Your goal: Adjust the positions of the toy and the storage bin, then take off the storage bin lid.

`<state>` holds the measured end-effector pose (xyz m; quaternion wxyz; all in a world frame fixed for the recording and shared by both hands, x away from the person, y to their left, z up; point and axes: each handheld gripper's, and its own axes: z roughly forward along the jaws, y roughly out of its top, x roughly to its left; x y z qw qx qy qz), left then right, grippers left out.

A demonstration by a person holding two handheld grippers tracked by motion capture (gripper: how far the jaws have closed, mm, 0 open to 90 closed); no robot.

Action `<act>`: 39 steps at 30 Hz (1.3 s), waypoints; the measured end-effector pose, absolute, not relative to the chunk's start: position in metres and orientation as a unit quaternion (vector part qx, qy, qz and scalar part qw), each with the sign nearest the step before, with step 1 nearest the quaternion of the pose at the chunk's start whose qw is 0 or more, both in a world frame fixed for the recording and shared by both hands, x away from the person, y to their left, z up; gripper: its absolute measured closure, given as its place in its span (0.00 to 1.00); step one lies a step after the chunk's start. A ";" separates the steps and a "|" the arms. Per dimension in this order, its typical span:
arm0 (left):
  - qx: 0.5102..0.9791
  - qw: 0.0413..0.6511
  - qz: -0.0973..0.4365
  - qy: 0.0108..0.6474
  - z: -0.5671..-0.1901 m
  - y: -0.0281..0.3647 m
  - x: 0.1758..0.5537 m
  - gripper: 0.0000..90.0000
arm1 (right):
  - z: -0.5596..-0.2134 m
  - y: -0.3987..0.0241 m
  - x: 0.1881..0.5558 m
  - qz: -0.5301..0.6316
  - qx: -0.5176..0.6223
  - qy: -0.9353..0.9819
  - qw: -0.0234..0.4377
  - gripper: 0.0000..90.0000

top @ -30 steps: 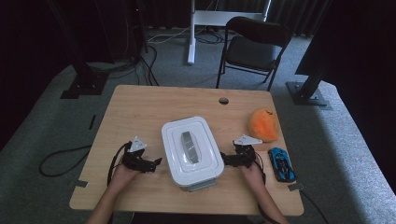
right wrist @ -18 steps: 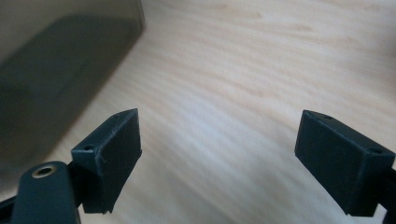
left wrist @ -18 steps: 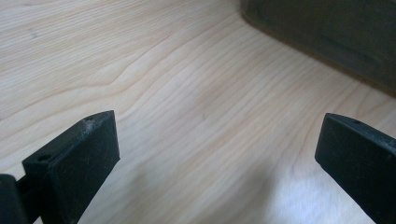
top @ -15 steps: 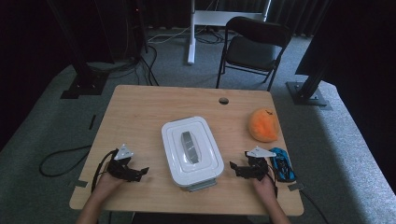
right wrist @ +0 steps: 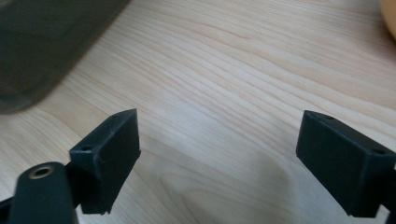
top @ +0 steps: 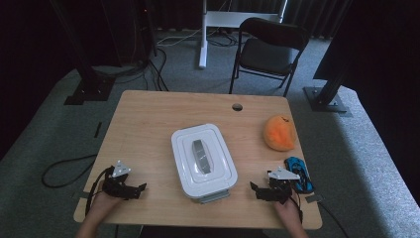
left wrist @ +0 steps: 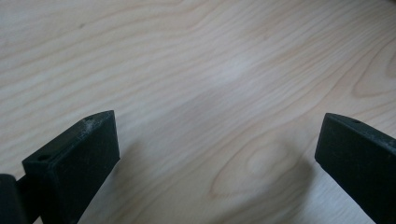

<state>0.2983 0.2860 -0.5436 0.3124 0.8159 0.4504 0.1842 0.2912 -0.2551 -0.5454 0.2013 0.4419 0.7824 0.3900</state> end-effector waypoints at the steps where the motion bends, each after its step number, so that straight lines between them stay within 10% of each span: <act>1: 0.816 0.309 0.183 0.453 -0.545 0.287 0.298 0.00 | -0.547 -0.257 0.291 0.390 0.441 0.783 0.200 0.14; 39: 0.815 0.313 0.175 0.456 -0.544 0.290 0.292 0.02 | -0.550 -0.253 0.300 0.345 0.452 0.800 0.192 0.14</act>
